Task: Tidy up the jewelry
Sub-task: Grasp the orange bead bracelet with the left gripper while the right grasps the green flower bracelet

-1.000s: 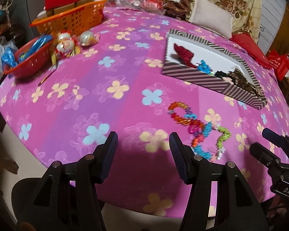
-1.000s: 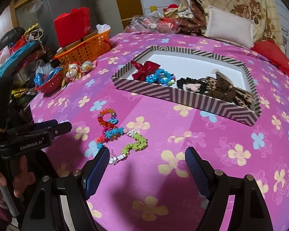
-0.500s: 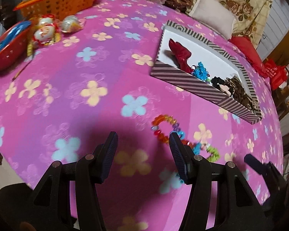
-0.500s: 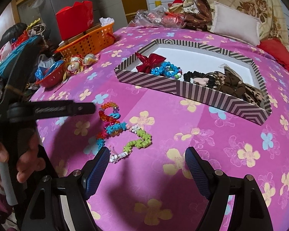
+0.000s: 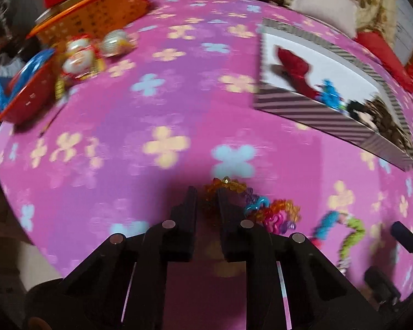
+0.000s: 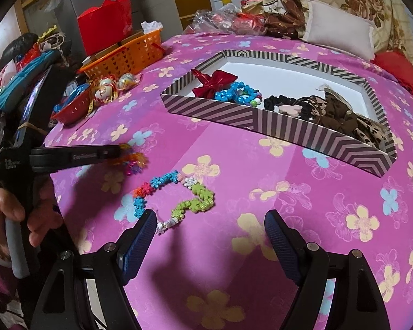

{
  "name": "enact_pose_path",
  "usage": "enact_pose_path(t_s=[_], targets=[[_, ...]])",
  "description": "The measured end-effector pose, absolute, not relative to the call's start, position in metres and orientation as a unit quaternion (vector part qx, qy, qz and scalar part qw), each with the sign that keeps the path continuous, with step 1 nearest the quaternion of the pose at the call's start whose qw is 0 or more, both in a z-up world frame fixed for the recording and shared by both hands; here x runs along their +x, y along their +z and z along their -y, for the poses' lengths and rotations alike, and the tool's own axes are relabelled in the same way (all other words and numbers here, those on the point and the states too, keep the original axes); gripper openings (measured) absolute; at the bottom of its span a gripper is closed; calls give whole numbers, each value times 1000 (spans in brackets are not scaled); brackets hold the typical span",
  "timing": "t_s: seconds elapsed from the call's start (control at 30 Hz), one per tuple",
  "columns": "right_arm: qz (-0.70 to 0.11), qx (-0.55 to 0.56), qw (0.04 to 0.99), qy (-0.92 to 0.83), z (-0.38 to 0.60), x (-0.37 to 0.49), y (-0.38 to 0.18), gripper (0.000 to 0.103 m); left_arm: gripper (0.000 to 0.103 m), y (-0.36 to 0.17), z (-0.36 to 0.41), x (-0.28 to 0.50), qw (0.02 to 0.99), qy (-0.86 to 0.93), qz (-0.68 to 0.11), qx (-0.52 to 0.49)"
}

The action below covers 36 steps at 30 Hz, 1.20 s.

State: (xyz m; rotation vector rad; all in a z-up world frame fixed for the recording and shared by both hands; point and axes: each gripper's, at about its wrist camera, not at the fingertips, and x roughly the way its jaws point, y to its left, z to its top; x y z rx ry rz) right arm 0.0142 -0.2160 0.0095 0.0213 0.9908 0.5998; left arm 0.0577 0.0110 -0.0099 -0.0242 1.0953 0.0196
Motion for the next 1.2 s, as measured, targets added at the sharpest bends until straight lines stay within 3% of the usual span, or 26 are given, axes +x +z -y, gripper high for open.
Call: enact_pose_path(t_s=[0.23,0.37,0.47,0.53,0.6,0.7,1.2], targets=[[-466,-14,834,296,195,19,6,79,15,-11,-41,58,846,-8,-530,-62],[-465,-29,833,298,185,25,1,79,41,-9,-33,56,848,-25,-526,-66],[-472,-37,832,289,182,29,-6,74,44,-10,-20,57,855,-17,-516,-42],[-459,-52,842,280,182,26,-7,46,39,-11,-13,58,861,-17,-508,-32],[-448,-73,848,274,182,25,-8,35,15,-12,-11,60,862,-23,-505,-31],[-447,-61,847,281,188,26,-7,17,8,-12,-12,62,863,-30,-504,-31],[-381,-13,876,296,211,13,58,15,8,45,-9,48,872,-98,-473,-76]])
